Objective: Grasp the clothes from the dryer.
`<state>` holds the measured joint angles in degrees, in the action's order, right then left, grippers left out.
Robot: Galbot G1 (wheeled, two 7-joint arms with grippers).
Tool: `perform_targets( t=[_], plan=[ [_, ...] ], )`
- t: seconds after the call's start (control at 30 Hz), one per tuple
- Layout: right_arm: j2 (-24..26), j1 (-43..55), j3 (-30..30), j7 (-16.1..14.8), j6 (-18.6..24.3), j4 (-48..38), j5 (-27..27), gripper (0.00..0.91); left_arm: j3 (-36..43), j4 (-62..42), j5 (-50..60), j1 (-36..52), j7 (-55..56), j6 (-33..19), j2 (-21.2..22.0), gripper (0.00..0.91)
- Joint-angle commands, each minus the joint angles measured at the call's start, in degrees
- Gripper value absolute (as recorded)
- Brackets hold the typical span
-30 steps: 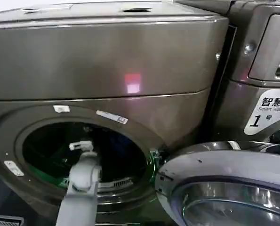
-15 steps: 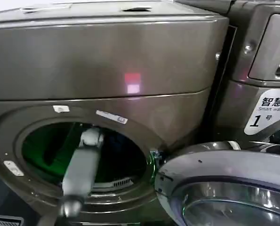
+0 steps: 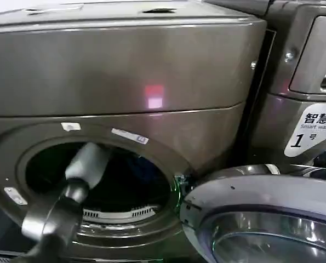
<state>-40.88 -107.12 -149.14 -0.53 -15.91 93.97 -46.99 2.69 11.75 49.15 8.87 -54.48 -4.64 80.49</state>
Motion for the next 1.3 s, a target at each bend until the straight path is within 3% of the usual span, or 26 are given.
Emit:
perform_targets(
  t=[0.03, 0.47, 0.5, 0.53, 0.57, 0.63, 1.13, 1.3],
  plan=[
    [-0.3, 0.0, 0.0, 0.0, 0.0, 0.2, 0.0, 0.907, 5.8, -3.4, 5.5, 1.7, -1.0, -0.3, -0.1, 0.907],
    [-0.5, 0.1, 0.3, -0.1, 0.1, 0.5, 0.0, 0.907, 8.0, -5.9, -1.5, -0.8, -0.1, 0.6, 2.0, 0.907],
    [-0.5, 0.1, 0.4, -0.1, 0.1, 0.5, 0.0, 0.907, 8.3, -6.0, -1.7, -0.9, -0.4, 0.5, 2.1, 0.819],
    [-0.6, 0.1, 0.4, -0.1, 0.1, 0.5, 0.1, 0.907, 8.3, -6.1, -1.7, -1.2, -1.0, 0.4, 2.0, 0.364],
    [-0.6, 0.1, 0.5, -0.1, 0.1, 0.5, 0.1, 0.907, 8.3, -6.1, -1.8, -1.3, -1.1, 0.4, 2.0, 0.102],
    [-0.6, 0.2, 0.6, -0.1, 0.1, 0.5, 0.1, 0.907, 8.3, -6.2, -2.0, -1.4, -1.4, 0.3, 1.7, 0.011],
    [-1.1, 0.1, 0.4, 0.0, 0.2, 0.5, 0.2, 0.907, 4.9, -5.4, -5.7, -1.2, -2.1, -0.5, 1.4, 0.0],
    [-1.3, 0.4, 0.9, 0.1, 0.2, 0.9, 0.3, 0.907, -2.5, -0.6, -16.8, -2.3, 3.5, 1.7, 0.5, 0.0]
  ],
)
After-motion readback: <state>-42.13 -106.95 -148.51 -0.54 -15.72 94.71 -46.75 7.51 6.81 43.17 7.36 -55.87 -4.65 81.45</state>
